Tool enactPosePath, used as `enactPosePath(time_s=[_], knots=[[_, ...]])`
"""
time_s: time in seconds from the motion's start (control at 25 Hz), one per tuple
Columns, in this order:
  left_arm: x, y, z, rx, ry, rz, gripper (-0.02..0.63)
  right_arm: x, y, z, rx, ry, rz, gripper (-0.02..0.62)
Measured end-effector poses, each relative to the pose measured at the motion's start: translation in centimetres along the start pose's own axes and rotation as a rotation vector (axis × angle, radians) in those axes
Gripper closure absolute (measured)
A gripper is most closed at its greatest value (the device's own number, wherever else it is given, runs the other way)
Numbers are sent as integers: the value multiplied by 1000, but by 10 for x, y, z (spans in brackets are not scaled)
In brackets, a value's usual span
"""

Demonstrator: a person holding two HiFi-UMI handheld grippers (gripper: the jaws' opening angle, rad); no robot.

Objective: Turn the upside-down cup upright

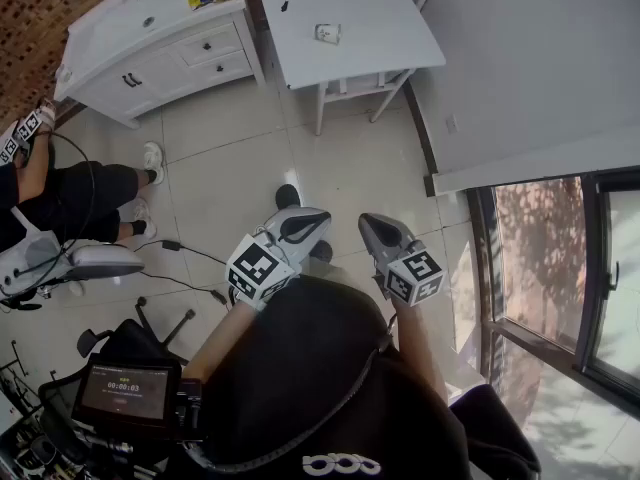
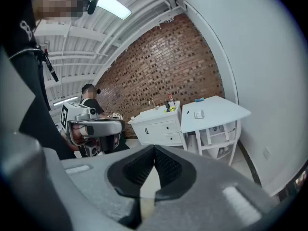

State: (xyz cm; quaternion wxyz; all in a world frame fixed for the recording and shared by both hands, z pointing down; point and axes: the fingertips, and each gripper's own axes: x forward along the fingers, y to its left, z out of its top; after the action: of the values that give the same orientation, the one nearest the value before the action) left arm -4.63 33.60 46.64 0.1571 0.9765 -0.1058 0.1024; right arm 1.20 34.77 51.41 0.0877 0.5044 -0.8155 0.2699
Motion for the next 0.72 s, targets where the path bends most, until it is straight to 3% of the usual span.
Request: enactPosePath(time_s=[0.2,0.44,0.72], knots=[[7,10,12,1,-11,-4,591,1,-5,4,0,24,-11,603],[25,96,33,-23,-20,-14,591,74,-41,50,-37,55,-32,603],[36,166,62,-28,-39,-20,591,137,-59,97,-79,85,-23,603]])
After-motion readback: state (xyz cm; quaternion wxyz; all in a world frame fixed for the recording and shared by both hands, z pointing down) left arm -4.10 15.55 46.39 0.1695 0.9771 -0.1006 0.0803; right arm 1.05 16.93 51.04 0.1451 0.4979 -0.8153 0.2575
